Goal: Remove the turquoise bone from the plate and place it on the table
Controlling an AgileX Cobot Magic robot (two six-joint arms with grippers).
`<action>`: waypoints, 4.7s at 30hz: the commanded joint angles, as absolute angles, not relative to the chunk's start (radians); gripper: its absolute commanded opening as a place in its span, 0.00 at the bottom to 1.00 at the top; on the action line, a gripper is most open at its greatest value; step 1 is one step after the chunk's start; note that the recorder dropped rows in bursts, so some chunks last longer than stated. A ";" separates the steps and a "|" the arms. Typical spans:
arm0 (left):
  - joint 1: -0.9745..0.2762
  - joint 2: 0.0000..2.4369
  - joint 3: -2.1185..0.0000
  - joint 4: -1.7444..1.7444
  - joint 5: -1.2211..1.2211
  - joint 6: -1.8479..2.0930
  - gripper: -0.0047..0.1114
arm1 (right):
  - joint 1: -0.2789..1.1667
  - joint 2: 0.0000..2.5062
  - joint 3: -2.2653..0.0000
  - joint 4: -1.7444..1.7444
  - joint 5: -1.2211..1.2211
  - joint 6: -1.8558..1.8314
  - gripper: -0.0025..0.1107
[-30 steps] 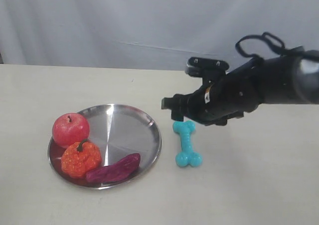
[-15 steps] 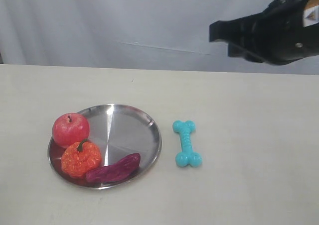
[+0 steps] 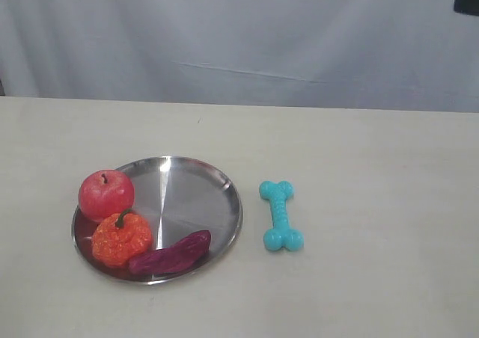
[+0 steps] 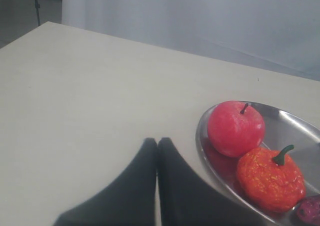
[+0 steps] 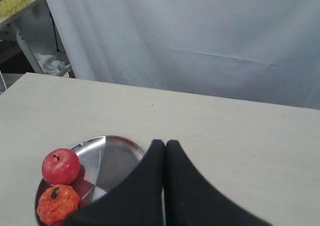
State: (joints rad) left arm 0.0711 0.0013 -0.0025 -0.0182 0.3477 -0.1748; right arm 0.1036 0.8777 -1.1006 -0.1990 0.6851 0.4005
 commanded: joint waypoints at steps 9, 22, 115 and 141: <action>0.065 0.000 0.000 -0.021 0.342 -0.177 0.04 | 0.098 0.781 -1.099 -0.208 0.687 0.394 0.02; 0.065 0.000 0.000 -0.021 0.342 -0.177 0.04 | -0.065 0.559 -0.908 -0.210 0.683 0.394 0.02; 0.065 0.000 0.000 -0.021 0.342 -0.177 0.04 | -0.257 0.023 0.000 -0.096 0.105 0.013 0.02; 0.065 0.000 0.000 -0.021 0.342 -0.177 0.04 | -0.257 0.023 0.000 -0.096 0.105 0.013 0.02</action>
State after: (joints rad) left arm 0.0711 0.0013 -0.0025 -0.0182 0.3477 -0.1748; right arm -0.2478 0.0264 -0.0016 -0.0921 0.1061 0.0229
